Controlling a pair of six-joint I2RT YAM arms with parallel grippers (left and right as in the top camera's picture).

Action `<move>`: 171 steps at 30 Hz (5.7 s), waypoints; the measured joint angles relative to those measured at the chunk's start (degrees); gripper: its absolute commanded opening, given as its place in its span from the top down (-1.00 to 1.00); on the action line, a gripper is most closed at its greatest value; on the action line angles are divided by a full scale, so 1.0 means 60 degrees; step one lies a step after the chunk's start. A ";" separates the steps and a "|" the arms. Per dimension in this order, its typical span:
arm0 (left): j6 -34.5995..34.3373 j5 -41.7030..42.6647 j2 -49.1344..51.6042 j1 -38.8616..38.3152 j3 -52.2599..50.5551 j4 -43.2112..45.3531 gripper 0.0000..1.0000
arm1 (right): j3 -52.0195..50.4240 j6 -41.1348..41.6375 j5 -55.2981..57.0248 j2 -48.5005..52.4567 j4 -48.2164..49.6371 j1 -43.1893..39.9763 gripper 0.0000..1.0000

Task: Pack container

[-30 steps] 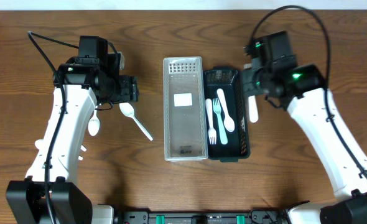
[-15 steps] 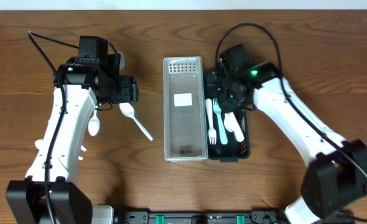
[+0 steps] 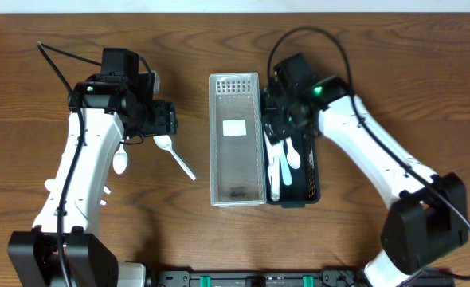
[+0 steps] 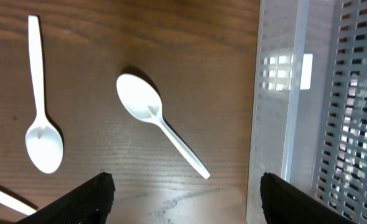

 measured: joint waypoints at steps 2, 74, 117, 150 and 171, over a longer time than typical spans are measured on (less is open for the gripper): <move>0.0000 0.0000 0.0000 0.0000 0.0000 0.0000 -0.55 | 0.0423 0.0153 0.0091 -0.0204 0.0018 -0.0328 -0.98; -0.5829 -0.1687 0.3340 -0.1286 -0.1690 0.2834 -0.14 | 0.0572 0.0361 -0.0820 -0.1413 -0.1829 -0.4812 -0.99; -0.3534 -0.2335 -0.0022 -0.4120 0.0324 0.1392 0.88 | 0.0568 0.0310 -0.0707 -0.1413 -0.1668 -0.4816 -0.98; -0.1169 -0.3140 -0.0856 0.0353 0.0583 -0.0397 -0.97 | 0.0568 0.0284 -0.0685 -0.1413 -0.1774 -0.4816 -0.99; 0.1596 -0.2284 0.3646 0.2422 0.0561 0.0991 -0.97 | 0.0568 0.0284 -0.0670 -0.1413 -0.1778 -0.4816 -0.99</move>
